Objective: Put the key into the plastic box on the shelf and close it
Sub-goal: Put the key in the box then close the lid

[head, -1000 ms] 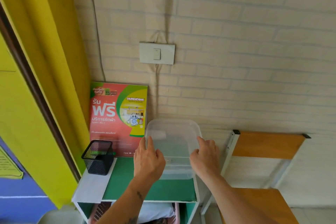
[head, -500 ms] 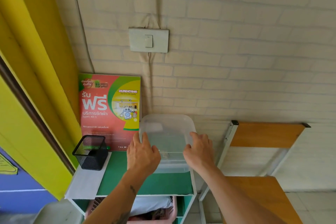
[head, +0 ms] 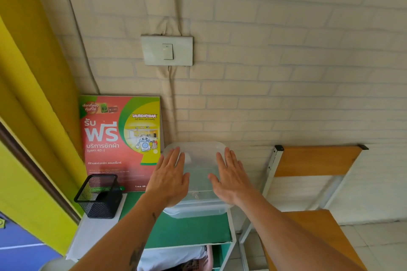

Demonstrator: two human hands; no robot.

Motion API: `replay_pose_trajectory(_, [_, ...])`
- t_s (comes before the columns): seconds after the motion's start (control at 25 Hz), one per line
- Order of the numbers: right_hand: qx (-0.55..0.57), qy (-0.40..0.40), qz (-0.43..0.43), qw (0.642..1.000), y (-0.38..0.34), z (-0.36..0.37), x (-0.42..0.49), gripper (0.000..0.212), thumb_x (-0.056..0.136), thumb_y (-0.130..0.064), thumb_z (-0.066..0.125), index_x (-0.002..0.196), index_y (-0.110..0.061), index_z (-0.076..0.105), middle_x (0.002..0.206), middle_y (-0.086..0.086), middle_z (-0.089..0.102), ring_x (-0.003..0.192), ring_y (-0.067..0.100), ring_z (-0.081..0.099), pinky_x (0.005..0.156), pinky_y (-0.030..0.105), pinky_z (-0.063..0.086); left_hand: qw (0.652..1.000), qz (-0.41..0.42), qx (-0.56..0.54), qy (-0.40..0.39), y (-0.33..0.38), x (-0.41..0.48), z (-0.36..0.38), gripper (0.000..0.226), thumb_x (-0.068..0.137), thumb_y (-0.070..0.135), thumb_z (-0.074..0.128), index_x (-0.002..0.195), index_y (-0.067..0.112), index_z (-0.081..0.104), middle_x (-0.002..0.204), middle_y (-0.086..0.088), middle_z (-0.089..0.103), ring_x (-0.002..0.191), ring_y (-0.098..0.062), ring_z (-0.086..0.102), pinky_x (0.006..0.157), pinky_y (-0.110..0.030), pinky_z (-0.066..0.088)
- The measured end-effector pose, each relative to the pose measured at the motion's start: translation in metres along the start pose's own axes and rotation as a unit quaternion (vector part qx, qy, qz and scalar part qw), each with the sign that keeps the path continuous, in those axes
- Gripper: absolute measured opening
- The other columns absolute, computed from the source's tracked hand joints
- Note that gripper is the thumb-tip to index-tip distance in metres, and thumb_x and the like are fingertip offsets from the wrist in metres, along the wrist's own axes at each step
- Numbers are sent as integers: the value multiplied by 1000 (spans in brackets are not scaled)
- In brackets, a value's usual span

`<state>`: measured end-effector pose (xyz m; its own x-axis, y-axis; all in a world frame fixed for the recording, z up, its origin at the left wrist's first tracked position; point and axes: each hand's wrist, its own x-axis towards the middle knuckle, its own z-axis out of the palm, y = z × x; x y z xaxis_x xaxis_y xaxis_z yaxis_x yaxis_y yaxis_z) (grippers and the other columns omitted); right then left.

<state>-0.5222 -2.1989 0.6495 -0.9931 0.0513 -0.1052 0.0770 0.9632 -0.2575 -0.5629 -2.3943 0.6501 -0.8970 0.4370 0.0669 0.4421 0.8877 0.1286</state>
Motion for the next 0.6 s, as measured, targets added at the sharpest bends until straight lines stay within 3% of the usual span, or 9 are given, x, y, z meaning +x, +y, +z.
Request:
replay_pose_trajectory(0.12, [-6, -26, 10, 1000, 6, 10, -1, 77, 99, -56, 22, 155, -16, -13, 158, 11, -32, 148, 24, -24, 122, 44, -4, 999, 0, 14, -45, -2, -1, 10, 73, 94, 47, 10, 153, 7, 3, 164, -13, -6, 151, -27, -8, 123, -42, -3])
replay_pose_trajectory(0.32, [-2, -24, 10, 1000, 7, 13, 3, 79, 98, -57, 25, 155, -18, -12, 159, 9, -31, 148, 24, -24, 122, 47, -1, 999, -8, 12, -45, -2, -1, 16, 89, 78, 54, -6, 154, 8, 3, 164, -13, -5, 151, -26, -9, 123, -41, -3])
replay_pose_trajectory(0.6, [-25, -8, 12, 1000, 7, 19, 9, 80, 97, -58, 24, 155, -17, -11, 160, 10, -29, 149, 25, -22, 123, 46, 1, 998, -5, 15, -55, -5, 4, 20, 86, 80, 54, -5, 154, 10, 0, 164, -11, -8, 151, -24, -11, 123, -40, -4])
